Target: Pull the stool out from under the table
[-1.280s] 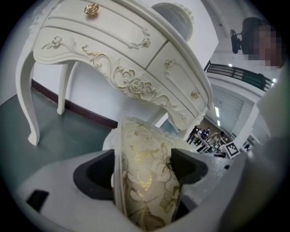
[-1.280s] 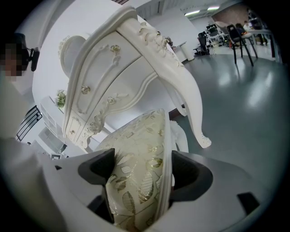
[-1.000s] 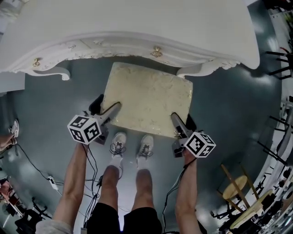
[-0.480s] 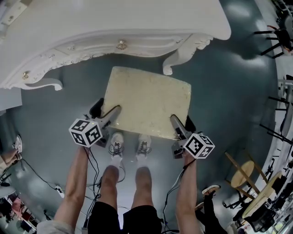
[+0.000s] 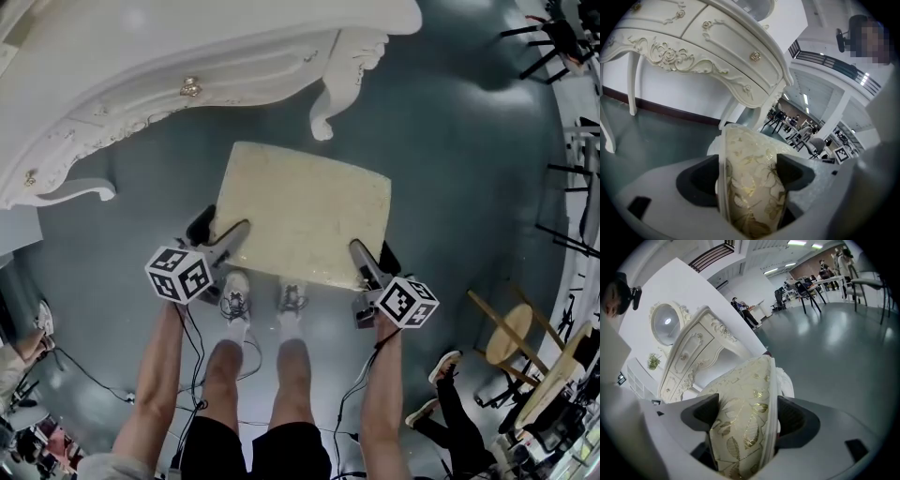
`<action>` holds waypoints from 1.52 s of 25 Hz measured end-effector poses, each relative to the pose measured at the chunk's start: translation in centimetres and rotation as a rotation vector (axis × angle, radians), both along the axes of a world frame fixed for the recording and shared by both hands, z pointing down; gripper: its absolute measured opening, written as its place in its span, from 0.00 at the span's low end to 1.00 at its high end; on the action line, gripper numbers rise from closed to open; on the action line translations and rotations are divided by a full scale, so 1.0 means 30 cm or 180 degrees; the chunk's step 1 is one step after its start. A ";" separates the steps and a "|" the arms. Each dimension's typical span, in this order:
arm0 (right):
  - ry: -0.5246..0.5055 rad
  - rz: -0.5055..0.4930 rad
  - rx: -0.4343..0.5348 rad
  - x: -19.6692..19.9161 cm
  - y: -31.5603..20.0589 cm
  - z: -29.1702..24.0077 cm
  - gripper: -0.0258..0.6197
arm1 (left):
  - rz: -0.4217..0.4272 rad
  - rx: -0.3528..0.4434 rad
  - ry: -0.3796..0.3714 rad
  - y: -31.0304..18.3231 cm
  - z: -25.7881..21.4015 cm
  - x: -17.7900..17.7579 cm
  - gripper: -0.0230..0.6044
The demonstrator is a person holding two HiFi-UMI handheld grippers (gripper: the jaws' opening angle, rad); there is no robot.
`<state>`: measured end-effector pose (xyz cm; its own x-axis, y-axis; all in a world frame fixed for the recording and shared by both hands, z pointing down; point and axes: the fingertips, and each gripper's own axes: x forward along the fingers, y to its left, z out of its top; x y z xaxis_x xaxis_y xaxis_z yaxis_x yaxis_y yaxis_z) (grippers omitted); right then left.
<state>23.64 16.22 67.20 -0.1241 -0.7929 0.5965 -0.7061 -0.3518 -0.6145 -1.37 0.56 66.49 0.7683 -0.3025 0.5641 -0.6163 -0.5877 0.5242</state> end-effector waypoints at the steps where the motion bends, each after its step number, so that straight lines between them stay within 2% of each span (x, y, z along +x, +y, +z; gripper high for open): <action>1: 0.0004 0.0031 -0.0002 0.007 0.014 0.012 0.66 | 0.0026 -0.0005 -0.0005 0.008 0.012 0.010 0.66; 12: -0.0078 0.0264 -0.0049 0.034 0.198 0.183 0.66 | 0.0251 -0.0098 -0.0130 0.137 0.170 0.077 0.66; 16: -0.0143 0.0334 -0.0087 0.002 0.274 0.220 0.66 | 0.0314 -0.0165 -0.0202 0.196 0.205 0.059 0.66; 26: -0.0128 0.0384 -0.0049 -0.063 0.385 0.234 0.66 | 0.0363 -0.0242 -0.0210 0.305 0.225 -0.004 0.66; 38: -0.0217 0.0270 -0.0146 -0.178 0.507 0.265 0.66 | 0.0358 -0.0419 -0.0284 0.435 0.262 -0.105 0.66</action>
